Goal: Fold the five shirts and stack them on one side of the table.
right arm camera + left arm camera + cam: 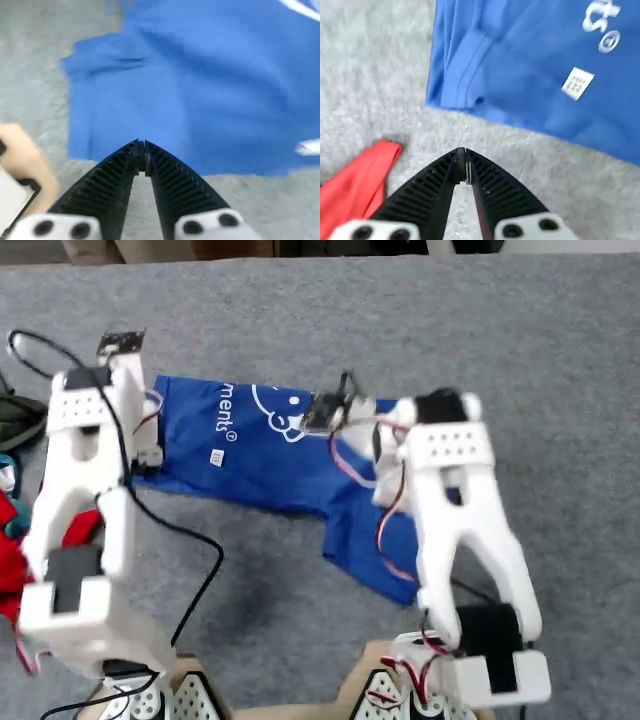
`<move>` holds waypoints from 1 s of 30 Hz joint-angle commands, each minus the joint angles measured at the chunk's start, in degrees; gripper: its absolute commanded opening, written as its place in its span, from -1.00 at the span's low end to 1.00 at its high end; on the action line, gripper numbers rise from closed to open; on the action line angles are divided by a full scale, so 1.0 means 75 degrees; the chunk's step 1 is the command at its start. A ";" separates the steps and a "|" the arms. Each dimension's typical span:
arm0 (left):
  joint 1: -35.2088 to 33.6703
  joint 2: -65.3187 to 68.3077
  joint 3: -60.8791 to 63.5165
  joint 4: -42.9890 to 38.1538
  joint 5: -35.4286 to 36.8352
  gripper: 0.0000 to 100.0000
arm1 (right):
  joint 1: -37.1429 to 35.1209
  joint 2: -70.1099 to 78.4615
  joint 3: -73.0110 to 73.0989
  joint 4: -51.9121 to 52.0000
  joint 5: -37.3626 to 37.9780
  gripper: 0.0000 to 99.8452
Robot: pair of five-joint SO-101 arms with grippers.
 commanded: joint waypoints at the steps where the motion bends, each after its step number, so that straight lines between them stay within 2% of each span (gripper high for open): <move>1: -0.0211 -0.2163 0.2028 -0.0762 -0.0410 -0.96 | -0.0135 -0.0709 0.1178 -0.0527 0.0422 -0.96; 7: -0.0680 -0.5363 0.4525 -0.1184 -0.0516 -0.96 | -0.0147 -0.0815 0.1881 -0.0797 0.0434 -0.67; 11: -0.0985 -0.6675 0.5064 -0.0387 -0.0504 -0.96 | -0.0147 -0.0815 0.2245 -0.0809 0.0445 -0.56; 15: -0.1020 -0.6968 0.5122 0.0293 -0.0504 -0.96 | -0.0193 -0.0873 0.2655 -0.0774 0.0410 -0.56; 23: -0.1020 -0.7015 0.5111 0.0621 -0.0504 -0.96 | -0.0779 -0.0885 0.3323 -0.0879 0.0035 -0.56; 30: -0.1020 -0.7015 0.5064 0.0809 -0.0504 -0.96 | -0.0838 -0.0803 0.4003 -0.2110 -0.0117 -0.56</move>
